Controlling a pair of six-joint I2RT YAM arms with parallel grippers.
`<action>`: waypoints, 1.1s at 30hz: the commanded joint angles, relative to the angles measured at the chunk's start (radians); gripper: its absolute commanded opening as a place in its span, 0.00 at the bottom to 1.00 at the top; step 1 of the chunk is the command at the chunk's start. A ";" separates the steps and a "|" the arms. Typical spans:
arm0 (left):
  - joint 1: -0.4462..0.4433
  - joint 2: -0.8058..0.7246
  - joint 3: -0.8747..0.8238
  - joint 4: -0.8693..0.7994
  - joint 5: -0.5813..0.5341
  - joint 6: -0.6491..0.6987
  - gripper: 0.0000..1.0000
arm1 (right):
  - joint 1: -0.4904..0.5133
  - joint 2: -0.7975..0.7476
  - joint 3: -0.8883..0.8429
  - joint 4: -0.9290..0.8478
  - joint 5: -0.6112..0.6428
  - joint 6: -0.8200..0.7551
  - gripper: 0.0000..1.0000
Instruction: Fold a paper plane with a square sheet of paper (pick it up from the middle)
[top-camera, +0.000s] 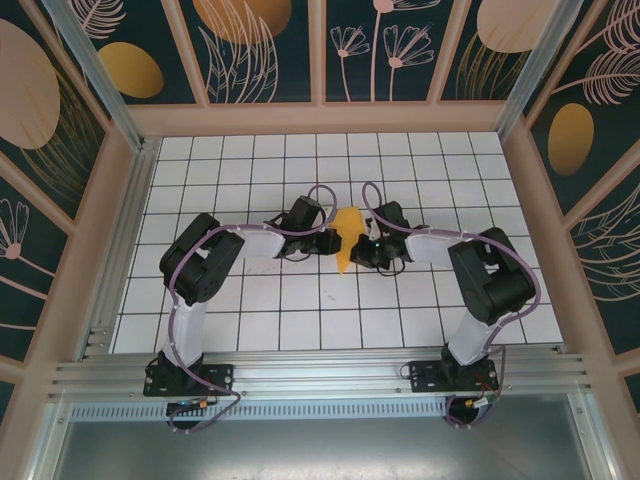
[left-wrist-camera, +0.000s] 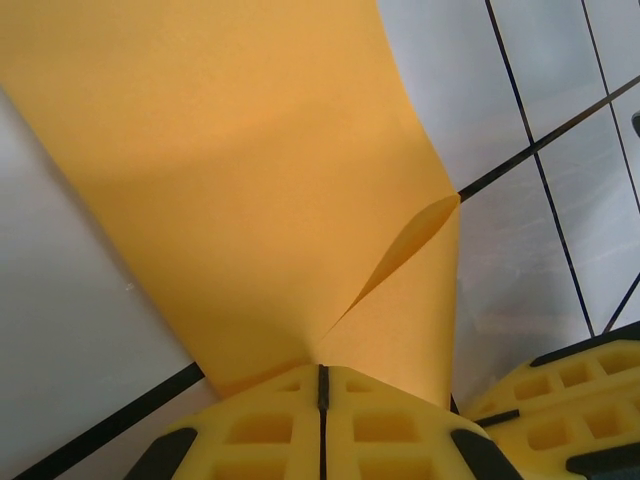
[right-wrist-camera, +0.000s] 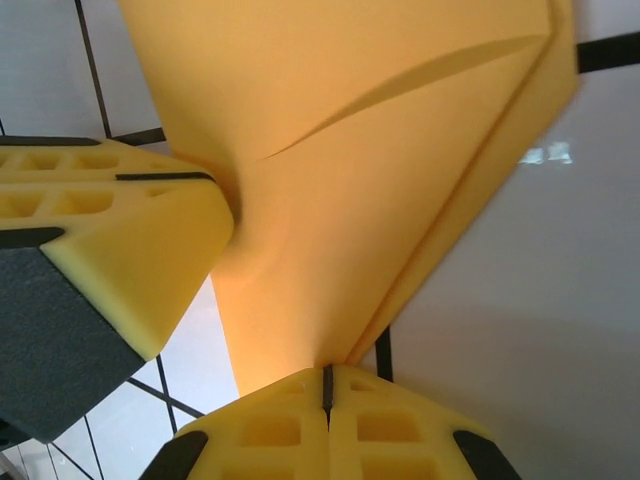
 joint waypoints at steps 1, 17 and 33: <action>-0.003 0.026 -0.019 -0.025 0.021 -0.004 0.09 | 0.019 -0.052 0.017 0.002 0.005 0.007 0.03; -0.003 0.021 -0.021 -0.024 0.016 0.001 0.09 | 0.049 0.014 -0.053 0.118 -0.024 0.077 0.03; -0.003 0.018 -0.021 -0.019 0.016 0.001 0.09 | 0.084 -0.056 -0.068 0.119 -0.053 0.089 0.04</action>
